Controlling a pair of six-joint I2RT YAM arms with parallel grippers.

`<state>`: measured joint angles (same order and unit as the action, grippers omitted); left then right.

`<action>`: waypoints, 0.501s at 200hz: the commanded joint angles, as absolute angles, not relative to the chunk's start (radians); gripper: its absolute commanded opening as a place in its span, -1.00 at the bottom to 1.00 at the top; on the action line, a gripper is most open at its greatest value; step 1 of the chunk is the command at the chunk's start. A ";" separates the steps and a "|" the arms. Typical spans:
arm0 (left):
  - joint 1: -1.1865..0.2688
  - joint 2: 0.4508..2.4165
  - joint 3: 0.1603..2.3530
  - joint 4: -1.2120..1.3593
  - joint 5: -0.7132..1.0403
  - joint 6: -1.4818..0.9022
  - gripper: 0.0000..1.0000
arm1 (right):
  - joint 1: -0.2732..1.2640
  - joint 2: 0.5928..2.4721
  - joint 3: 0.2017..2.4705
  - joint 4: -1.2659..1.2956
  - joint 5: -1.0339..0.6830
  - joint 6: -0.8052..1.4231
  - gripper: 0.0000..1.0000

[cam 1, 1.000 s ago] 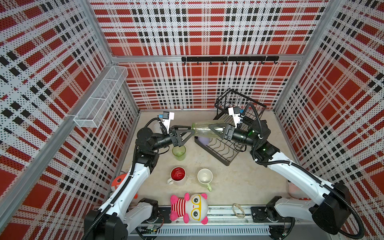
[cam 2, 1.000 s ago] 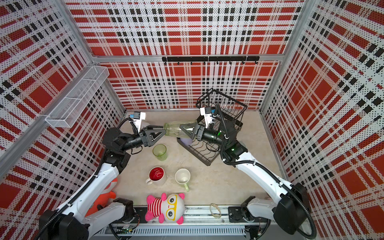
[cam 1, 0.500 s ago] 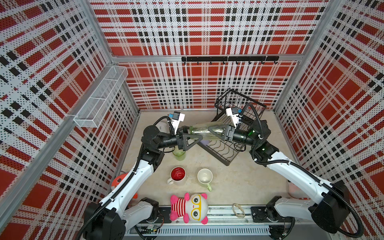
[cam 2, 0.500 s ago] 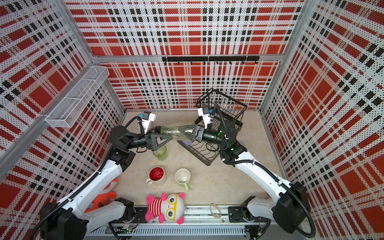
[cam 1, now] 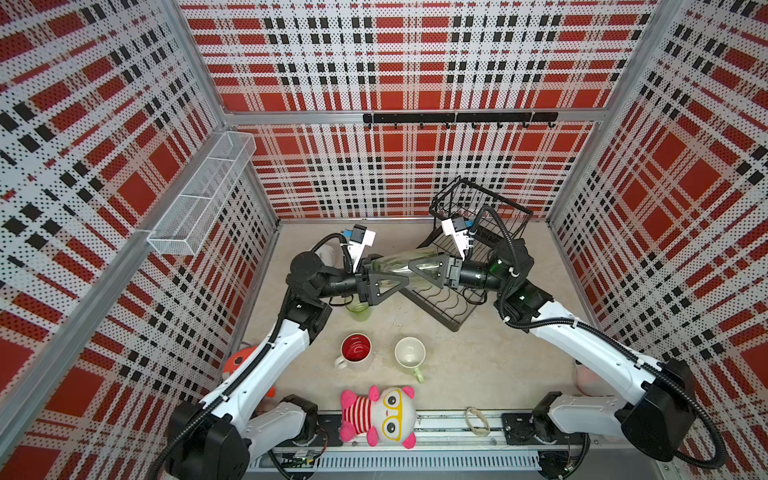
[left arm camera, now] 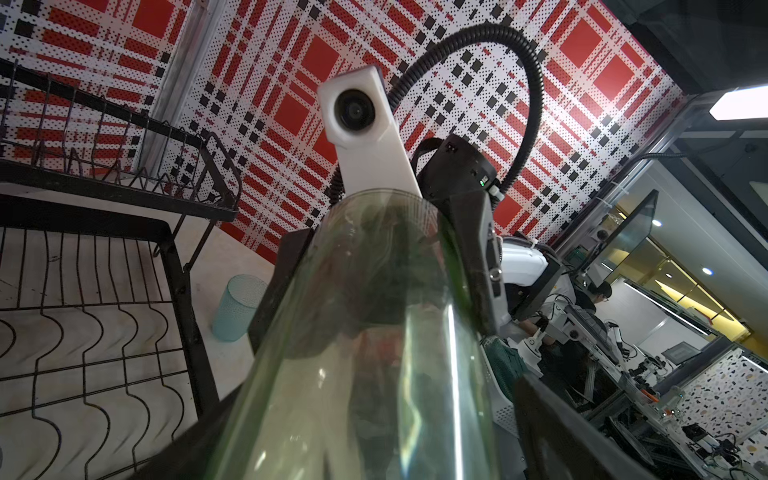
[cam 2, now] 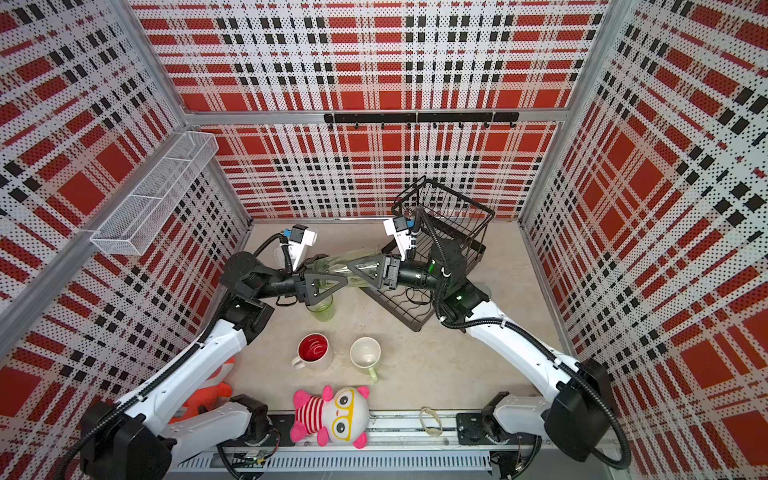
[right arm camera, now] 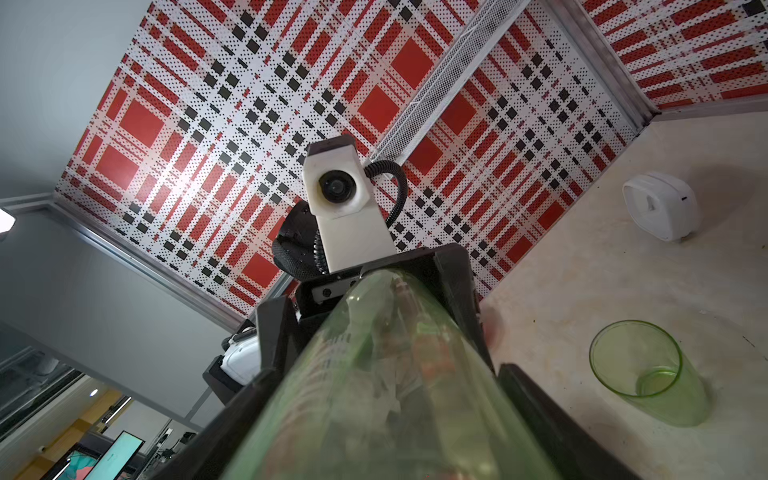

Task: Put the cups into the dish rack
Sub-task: 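Close the left gripper on the tumbler's far end while the right gripper holds it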

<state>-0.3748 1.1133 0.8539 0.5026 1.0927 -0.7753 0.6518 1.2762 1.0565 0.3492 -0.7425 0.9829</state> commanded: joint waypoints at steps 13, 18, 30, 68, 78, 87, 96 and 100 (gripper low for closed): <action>-0.381 1.115 0.874 0.534 1.108 -0.756 0.83 | 0.658 1.286 1.074 0.392 -0.755 0.983 0.62; -0.381 1.115 0.874 0.534 1.108 -0.756 0.82 | 0.658 1.285 1.072 0.395 -0.757 0.985 0.61; -0.380 1.115 0.874 0.535 1.107 -0.756 0.78 | 0.658 1.284 1.072 0.397 -0.759 0.986 0.62; -0.360 1.109 0.860 0.545 1.088 -0.769 0.65 | 0.658 1.276 1.071 0.395 -0.765 0.984 0.63; -0.353 1.108 0.854 0.560 1.096 -0.781 0.65 | 0.658 1.275 1.071 0.389 -0.768 0.982 0.63; -0.350 1.105 0.850 0.574 1.105 -0.789 0.64 | 0.658 1.273 1.071 0.388 -0.771 0.980 0.63; -0.350 1.102 0.845 0.584 1.110 -0.794 0.53 | 0.658 1.272 1.071 0.386 -0.770 0.980 0.63; -0.350 1.100 0.844 0.586 1.111 -0.796 0.44 | 0.658 1.272 1.071 0.385 -0.770 0.980 0.63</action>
<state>-0.3584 1.1156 0.8528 0.5152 1.0916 -0.7876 0.6521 1.2793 1.0565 0.3645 -0.7624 0.9844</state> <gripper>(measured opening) 0.787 0.826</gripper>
